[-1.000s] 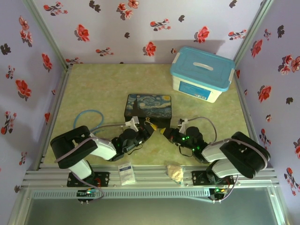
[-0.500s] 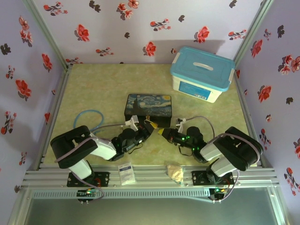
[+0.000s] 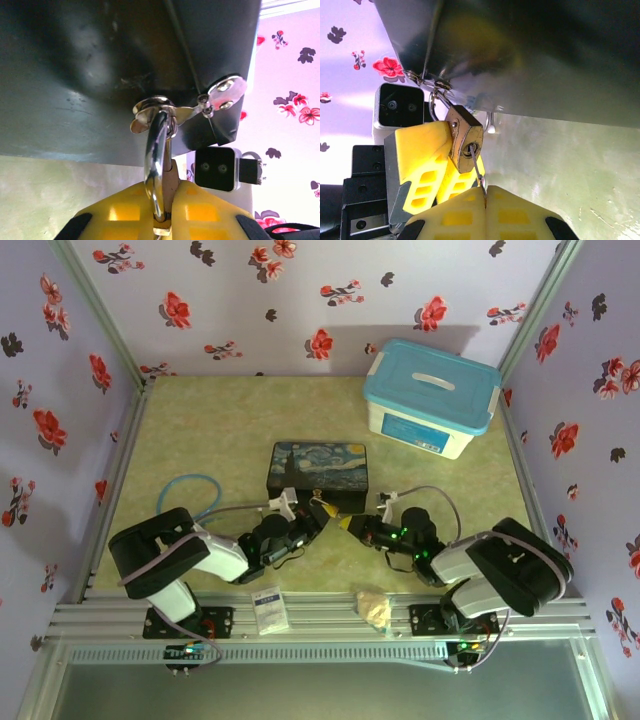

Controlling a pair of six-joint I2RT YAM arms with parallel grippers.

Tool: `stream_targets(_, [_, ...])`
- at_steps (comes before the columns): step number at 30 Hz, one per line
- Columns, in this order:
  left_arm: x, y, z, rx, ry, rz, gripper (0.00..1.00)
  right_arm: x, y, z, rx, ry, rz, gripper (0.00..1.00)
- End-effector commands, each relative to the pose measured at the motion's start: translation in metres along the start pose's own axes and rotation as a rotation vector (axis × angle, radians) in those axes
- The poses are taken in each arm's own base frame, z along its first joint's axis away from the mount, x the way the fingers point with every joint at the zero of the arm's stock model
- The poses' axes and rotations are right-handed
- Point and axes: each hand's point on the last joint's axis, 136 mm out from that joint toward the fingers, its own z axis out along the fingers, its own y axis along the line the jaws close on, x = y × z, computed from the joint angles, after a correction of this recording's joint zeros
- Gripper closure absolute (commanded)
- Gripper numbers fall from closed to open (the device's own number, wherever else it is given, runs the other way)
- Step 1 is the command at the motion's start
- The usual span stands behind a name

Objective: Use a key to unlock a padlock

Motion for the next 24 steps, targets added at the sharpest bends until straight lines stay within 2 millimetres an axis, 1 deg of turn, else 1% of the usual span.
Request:
stream_targets(1, [0.011, -0.017, 0.000, 0.078, 0.050, 0.010, 1.00, 0.003, 0.011, 0.003, -0.028, 0.047, -0.047, 1.00])
stream_targets(5, [0.011, -0.019, 0.000, 0.086, 0.055, 0.009, 1.00, 0.003, 0.006, 0.003, -0.008, 0.058, -0.045, 1.00])
stream_targets(10, [0.018, -0.024, -0.001, 0.102, 0.096, 0.017, 1.00, -0.009, 0.009, -0.004, -0.046, 0.050, -0.018, 1.00])
stream_targets(13, [0.023, -0.022, 0.000, 0.101, 0.125, 0.018, 1.00, -0.016, 0.009, -0.007, -0.053, 0.053, 0.000, 1.00])
stream_targets(15, [0.026, -0.019, 0.000, 0.097, 0.139, 0.016, 1.00, -0.017, 0.008, -0.009, -0.050, 0.061, 0.010, 1.00])
stream_targets(18, [0.028, -0.018, 0.000, 0.110, 0.146, 0.003, 1.00, -0.019, 0.001, -0.010, -0.018, 0.073, 0.032, 1.00])
stream_targets(20, [0.029, -0.017, 0.001, 0.107, 0.149, -0.001, 1.00, -0.020, 0.002, -0.010, -0.017, 0.075, 0.034, 1.00])
stream_targets(22, [0.029, -0.017, 0.002, 0.109, 0.151, 0.000, 1.00, -0.021, 0.003, -0.009, -0.022, 0.072, 0.041, 1.00])
stream_targets(24, [0.028, -0.021, 0.003, 0.117, 0.145, 0.006, 1.00, -0.020, 0.000, -0.009, -0.011, 0.068, 0.056, 1.00])
